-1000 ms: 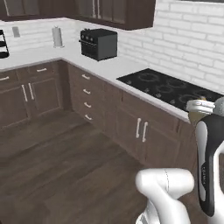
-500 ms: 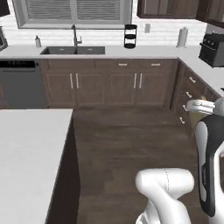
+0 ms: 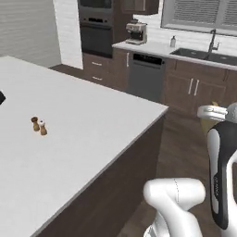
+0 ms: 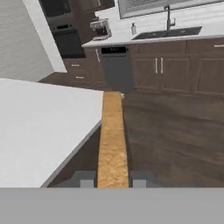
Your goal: Start the toaster. Once the lever pops up, take the bread to the plate on the dining counter.
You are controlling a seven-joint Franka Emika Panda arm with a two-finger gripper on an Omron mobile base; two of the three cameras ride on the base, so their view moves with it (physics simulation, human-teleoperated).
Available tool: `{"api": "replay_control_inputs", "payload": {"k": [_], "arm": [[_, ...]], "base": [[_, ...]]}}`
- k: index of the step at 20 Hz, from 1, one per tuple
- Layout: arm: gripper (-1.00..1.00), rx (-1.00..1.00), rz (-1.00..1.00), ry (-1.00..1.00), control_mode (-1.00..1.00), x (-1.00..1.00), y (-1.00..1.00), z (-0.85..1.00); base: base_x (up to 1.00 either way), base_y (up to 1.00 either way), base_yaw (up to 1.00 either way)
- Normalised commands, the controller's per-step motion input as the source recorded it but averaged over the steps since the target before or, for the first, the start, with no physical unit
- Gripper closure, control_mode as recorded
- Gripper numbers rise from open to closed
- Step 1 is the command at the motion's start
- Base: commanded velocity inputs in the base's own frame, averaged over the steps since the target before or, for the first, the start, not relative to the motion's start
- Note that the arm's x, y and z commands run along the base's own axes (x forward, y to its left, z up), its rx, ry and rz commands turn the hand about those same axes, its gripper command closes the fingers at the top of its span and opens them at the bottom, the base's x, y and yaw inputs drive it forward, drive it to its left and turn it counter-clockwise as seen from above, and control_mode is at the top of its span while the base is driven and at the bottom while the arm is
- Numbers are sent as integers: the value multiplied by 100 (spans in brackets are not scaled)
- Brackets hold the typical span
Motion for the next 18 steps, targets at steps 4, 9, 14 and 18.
{"api": "replay_control_inputs", "payload": {"k": [4,9,14,18], "arm": [[100,0,0,0,100,0,0,0],[100,0,0,0,100,0,0,0],[100,0,0,0,100,0,0,0],[100,0,0,0,100,0,0,0]], "base": [[0,0,100],[0,0,99],[0,0,45],[-41,60,10]]}}
